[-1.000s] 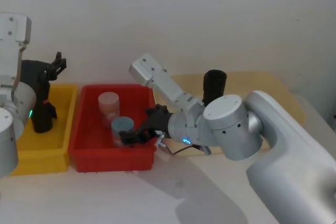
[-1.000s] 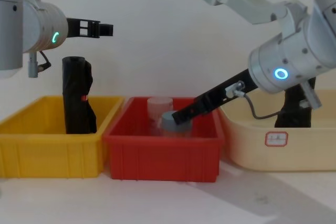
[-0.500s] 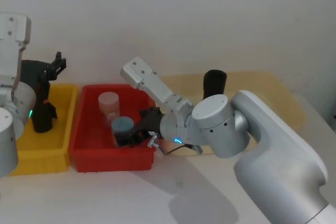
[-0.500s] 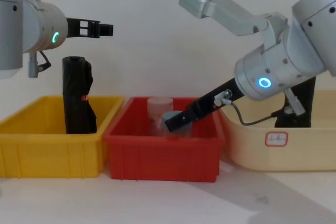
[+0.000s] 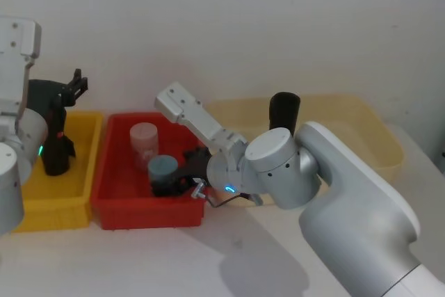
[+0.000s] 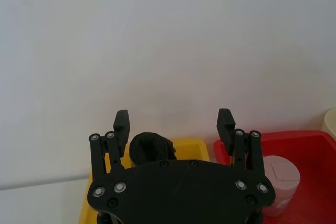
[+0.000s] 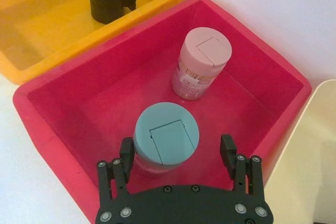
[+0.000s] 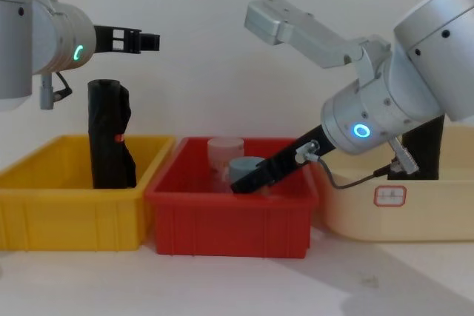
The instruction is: Pick up the garbage bag with the one hand and transfer it to the other hand.
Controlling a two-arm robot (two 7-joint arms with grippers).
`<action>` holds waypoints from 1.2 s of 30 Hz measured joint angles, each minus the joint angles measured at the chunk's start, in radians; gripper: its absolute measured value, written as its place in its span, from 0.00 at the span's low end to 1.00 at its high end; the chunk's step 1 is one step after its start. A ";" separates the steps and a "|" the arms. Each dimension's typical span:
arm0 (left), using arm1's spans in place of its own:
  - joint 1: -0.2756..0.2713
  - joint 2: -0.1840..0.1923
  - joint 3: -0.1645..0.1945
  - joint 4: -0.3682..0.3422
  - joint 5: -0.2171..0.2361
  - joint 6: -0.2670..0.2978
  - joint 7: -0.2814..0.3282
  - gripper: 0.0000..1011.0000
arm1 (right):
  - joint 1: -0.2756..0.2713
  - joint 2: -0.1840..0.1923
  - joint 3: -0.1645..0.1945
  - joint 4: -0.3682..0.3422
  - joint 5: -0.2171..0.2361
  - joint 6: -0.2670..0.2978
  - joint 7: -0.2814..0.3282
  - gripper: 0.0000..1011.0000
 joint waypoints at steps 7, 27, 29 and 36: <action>0.000 0.000 0.000 0.000 0.000 0.000 0.000 0.99 | 0.007 -0.012 0.001 0.030 -0.008 -0.010 -0.001 0.99; 0.000 0.000 0.000 0.000 0.000 0.000 0.000 0.99 | 0.012 -0.038 0.045 0.062 0.011 -0.023 0.013 0.66; 0.000 0.000 0.000 0.000 0.000 0.000 0.000 0.99 | 0.009 -0.041 0.055 0.062 0.018 -0.025 0.016 0.66; 0.000 0.000 0.000 0.000 0.000 0.000 0.000 0.99 | -0.001 -0.050 0.089 0.054 0.047 -0.033 0.020 0.66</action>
